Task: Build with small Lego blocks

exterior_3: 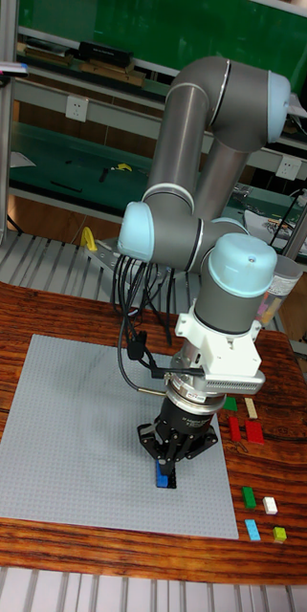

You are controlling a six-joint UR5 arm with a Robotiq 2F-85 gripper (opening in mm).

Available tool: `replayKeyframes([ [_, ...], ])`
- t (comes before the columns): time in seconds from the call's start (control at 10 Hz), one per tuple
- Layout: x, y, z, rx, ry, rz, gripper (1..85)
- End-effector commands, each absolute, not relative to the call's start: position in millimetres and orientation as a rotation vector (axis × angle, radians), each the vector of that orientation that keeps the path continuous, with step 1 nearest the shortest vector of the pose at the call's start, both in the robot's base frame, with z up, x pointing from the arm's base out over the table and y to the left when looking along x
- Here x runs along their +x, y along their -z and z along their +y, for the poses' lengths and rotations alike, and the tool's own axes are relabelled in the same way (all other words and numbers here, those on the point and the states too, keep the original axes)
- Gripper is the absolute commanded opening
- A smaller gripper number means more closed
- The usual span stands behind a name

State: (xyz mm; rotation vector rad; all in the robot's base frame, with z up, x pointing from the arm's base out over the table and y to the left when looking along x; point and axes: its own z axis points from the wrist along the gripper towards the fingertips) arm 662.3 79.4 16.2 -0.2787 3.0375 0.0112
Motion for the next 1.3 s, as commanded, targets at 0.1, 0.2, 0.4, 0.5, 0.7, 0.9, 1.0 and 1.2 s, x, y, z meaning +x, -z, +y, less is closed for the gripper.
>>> replayKeyframes([
  [0.1, 661.2, -15.9, 79.9, -0.269, -0.021, 3.033, 1.3],
  [0.2, 660.0, -20.1, 76.7, -0.279, -0.022, 3.040, 1.3],
  [0.4, 656.2, -30.3, 71.4, -0.298, -0.036, 3.048, 1.3],
  [0.5, 654.7, -35.4, 69.6, -0.303, -0.044, 3.050, 1.3],
  [0.7, 653.5, -56.5, 54.3, -0.349, -0.079, 3.062, 1.3],
  [0.9, 651.4, -60.1, 50.3, -0.350, -0.078, 3.071, 1.3],
  [1.0, 653.0, -60.2, 50.3, -0.342, -0.077, 3.066, 1.3],
  [1.2, 656.6, -60.4, 50.3, -0.340, -0.074, 3.052, 1.3],
])
